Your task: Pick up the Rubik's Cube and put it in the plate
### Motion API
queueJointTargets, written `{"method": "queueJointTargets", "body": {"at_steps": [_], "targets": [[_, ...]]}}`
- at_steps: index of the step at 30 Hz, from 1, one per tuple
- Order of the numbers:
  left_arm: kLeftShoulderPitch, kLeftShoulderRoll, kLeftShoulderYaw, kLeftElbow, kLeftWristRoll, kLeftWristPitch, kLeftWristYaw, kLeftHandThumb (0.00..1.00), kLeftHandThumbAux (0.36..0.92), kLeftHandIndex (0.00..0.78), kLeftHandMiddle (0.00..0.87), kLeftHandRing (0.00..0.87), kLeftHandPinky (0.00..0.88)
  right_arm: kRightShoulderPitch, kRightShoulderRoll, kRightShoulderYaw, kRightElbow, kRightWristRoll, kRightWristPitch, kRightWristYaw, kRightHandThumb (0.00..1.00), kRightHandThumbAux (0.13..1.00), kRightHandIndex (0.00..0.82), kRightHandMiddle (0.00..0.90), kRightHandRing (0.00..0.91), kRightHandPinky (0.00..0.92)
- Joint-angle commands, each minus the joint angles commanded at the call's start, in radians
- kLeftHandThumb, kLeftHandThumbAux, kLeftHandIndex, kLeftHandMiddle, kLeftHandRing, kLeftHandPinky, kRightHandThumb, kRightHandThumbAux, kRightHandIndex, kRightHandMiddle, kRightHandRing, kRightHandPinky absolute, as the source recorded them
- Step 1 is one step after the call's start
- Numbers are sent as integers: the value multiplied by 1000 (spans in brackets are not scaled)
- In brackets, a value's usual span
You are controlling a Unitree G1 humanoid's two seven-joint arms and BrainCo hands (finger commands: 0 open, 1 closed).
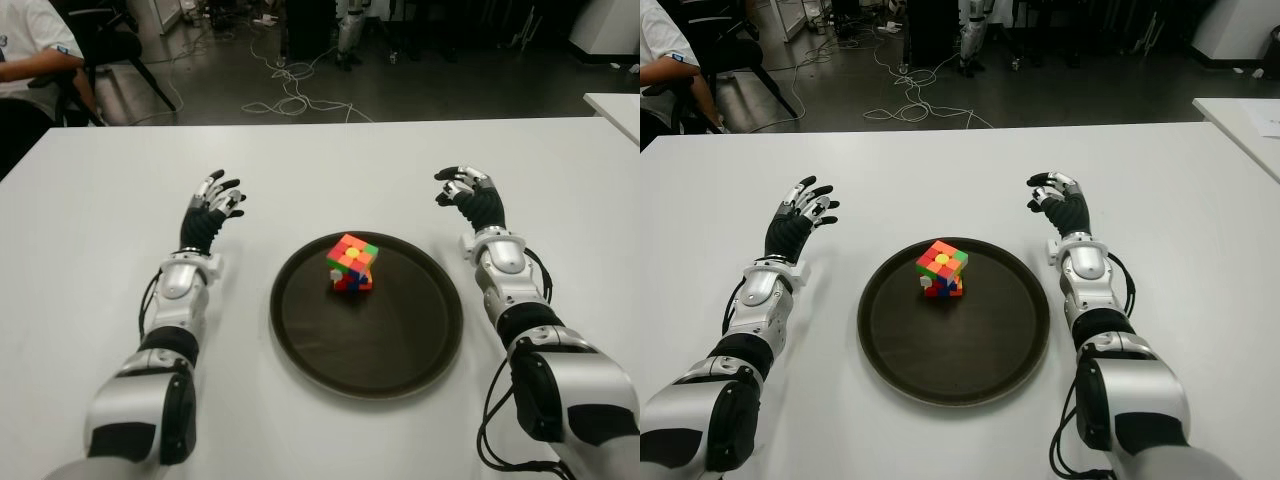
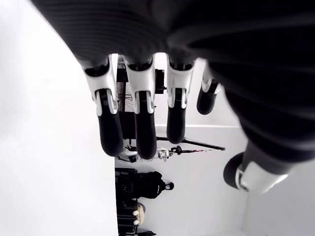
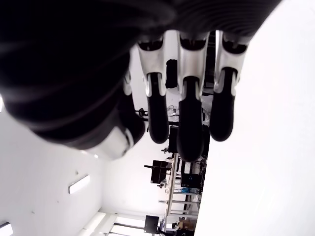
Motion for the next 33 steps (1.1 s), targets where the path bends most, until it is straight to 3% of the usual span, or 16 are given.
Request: {"method": "queueJointTargets", "body": {"at_steps": [11, 14, 17, 22, 33], "targets": [[-3, 0, -1, 7, 7, 0, 13, 262, 554, 41, 232, 282, 345, -3, 1, -6, 3, 4, 0, 0, 665, 739, 405, 521, 593, 652], [-4, -1, 1, 7, 6, 1, 11, 255, 548, 40, 230, 284, 347, -3, 0, -7, 7, 2, -1, 2, 222, 739, 335, 518, 593, 646], [-3, -1, 1, 8, 7, 0, 11, 253, 543, 42, 230, 285, 346, -3, -2, -7, 12, -1, -5, 3, 72, 731, 317, 517, 594, 646], [-1, 0, -2, 6, 10, -8, 5, 272, 539, 49, 235, 288, 352, -1, -5, -1, 19, -11, -21, -2, 16, 709, 318, 520, 598, 652], [3, 0, -13, 6, 22, -36, 6, 296, 528, 64, 245, 296, 357, 2, -7, -13, 24, 6, -30, 32, 3, 710, 324, 511, 580, 636]]}}
